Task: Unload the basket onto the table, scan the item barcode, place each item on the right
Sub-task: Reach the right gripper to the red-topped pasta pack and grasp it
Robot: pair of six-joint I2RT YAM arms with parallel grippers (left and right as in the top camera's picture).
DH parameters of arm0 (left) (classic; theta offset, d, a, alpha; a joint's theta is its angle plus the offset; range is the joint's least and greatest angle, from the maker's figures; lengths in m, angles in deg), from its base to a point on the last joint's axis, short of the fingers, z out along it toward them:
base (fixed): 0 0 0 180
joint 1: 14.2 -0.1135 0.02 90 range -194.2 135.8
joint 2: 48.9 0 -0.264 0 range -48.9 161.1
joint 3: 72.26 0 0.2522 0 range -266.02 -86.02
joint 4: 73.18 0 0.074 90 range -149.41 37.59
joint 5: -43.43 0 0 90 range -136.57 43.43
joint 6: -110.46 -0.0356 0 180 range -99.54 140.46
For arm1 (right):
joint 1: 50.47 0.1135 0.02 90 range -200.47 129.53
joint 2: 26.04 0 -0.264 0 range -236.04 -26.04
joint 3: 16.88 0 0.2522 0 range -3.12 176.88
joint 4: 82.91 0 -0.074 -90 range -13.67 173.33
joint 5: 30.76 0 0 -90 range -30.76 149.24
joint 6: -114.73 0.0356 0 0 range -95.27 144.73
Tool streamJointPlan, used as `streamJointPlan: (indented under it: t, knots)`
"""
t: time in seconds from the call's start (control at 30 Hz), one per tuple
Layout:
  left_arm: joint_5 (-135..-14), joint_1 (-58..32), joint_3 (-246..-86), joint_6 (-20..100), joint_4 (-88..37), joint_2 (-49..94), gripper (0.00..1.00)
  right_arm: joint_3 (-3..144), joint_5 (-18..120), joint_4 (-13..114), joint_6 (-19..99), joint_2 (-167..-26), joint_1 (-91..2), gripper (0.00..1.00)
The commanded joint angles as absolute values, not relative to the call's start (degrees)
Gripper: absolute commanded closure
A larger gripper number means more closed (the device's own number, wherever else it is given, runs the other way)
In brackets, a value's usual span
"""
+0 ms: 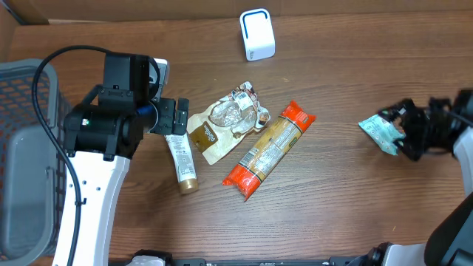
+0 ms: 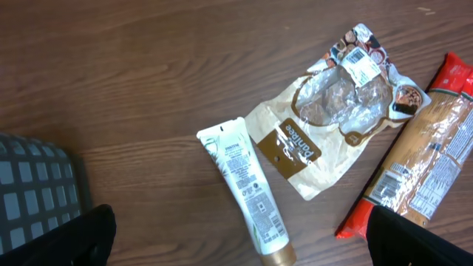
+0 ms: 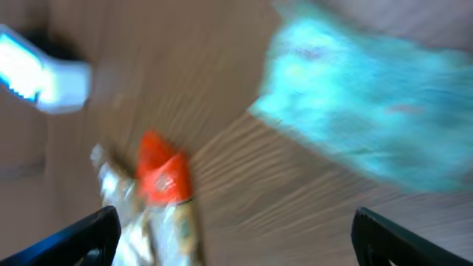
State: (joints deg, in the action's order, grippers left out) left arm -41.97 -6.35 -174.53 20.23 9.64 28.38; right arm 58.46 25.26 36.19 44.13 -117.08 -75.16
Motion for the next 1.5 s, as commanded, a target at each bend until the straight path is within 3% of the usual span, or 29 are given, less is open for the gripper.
streamJointPlan:
  t: [0.0,0.17,0.37,0.57,0.7,0.93,1.27,1.47]
  knots:
    - [-41.7,-6.4,-175.0,19.2,9.6,28.7,0.01,65.2,20.3,32.5,38.2,-116.7,-66.3,0.0]
    - [-41.7,-6.4,-175.0,19.2,9.6,28.7,0.0,65.4,23.3,35.7,38.1,-116.8,-53.4,0.0]
    - [-41.7,-6.4,-175.0,19.2,9.6,28.7,0.0,65.4,46.5,50.7,31.6,-119.4,-34.7,0.0]
    - [-41.7,-6.4,-175.0,19.2,9.6,28.7,0.0,66.0,47.2,64.1,27.3,-129.5,-30.2,0.07]
    - [-41.7,-6.4,-175.0,19.2,9.6,28.7,0.0,67.7,44.1,65.3,27.3,-134.7,-30.6,0.08]
    - [-41.7,-6.4,-175.0,19.2,9.6,28.7,0.01,68.5,43.8,58.0,27.7,-135.6,-30.7,0.08]
    - [-41.7,-6.4,-175.0,19.2,9.6,28.7,0.0,68.5,51.2,29.2,28.3,-135.6,-33.6,0.09]
    - [-41.7,-6.4,-175.0,19.2,9.6,28.7,0.0,69.4,51.2,18.5,25.3,-135.6,-35.3,0.07]
